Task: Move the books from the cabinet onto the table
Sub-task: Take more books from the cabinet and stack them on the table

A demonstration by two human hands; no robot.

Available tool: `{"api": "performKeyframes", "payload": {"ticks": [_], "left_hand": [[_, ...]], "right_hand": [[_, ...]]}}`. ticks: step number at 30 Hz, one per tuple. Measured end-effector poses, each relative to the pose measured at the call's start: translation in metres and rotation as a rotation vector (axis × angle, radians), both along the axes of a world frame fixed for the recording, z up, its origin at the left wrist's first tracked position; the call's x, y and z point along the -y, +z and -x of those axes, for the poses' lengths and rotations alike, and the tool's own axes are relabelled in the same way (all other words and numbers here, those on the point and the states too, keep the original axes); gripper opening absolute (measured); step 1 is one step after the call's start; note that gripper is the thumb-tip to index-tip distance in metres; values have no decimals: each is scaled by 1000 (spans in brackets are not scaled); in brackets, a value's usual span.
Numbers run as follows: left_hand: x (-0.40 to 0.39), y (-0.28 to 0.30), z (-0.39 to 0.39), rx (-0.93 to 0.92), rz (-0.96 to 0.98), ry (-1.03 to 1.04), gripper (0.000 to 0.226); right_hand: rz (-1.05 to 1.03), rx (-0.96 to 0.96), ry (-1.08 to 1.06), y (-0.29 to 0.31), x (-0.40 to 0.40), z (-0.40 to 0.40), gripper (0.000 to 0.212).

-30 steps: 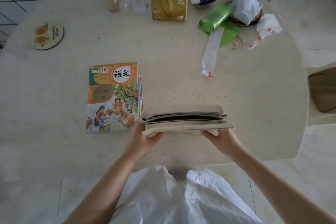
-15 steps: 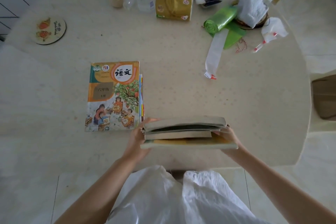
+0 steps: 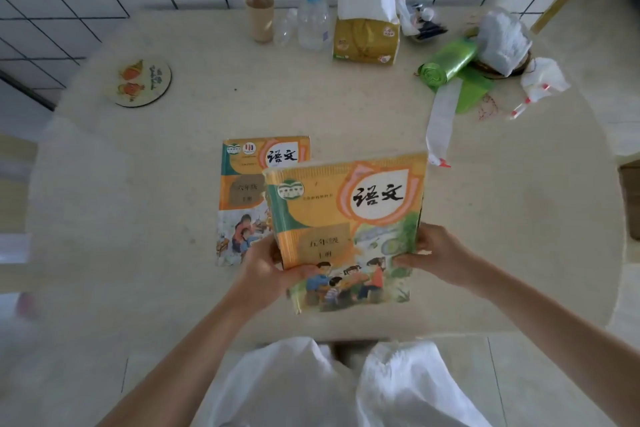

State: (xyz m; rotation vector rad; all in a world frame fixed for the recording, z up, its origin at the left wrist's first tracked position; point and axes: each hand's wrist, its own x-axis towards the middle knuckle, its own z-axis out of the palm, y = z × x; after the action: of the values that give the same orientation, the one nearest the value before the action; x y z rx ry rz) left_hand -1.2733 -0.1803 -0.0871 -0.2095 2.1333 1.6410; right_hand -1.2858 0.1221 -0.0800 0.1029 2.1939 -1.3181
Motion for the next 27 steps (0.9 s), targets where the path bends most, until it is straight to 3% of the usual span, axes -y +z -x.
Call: {"api": "performKeyframes", "payload": {"ticks": [4, 8, 16, 19, 24, 27], "left_hand": [[47, 7, 12, 22, -53, 97, 54], [80, 20, 29, 85, -173, 177, 38], [115, -2, 73, 323, -250, 269, 38], [113, -12, 80, 309, -184, 247, 34], [106, -25, 84, 172, 90, 137, 34], [105, -26, 89, 177, 109, 142, 26]], "right_hand": [[154, 89, -147, 10, 55, 10, 51], [253, 247, -213, 18, 99, 26, 42], [197, 363, -415, 7, 155, 71, 39], [157, 361, -443, -4, 162, 74, 39], [91, 356, -482, -20, 168, 67, 36], [89, 334, -505, -20, 169, 66, 33]]}}
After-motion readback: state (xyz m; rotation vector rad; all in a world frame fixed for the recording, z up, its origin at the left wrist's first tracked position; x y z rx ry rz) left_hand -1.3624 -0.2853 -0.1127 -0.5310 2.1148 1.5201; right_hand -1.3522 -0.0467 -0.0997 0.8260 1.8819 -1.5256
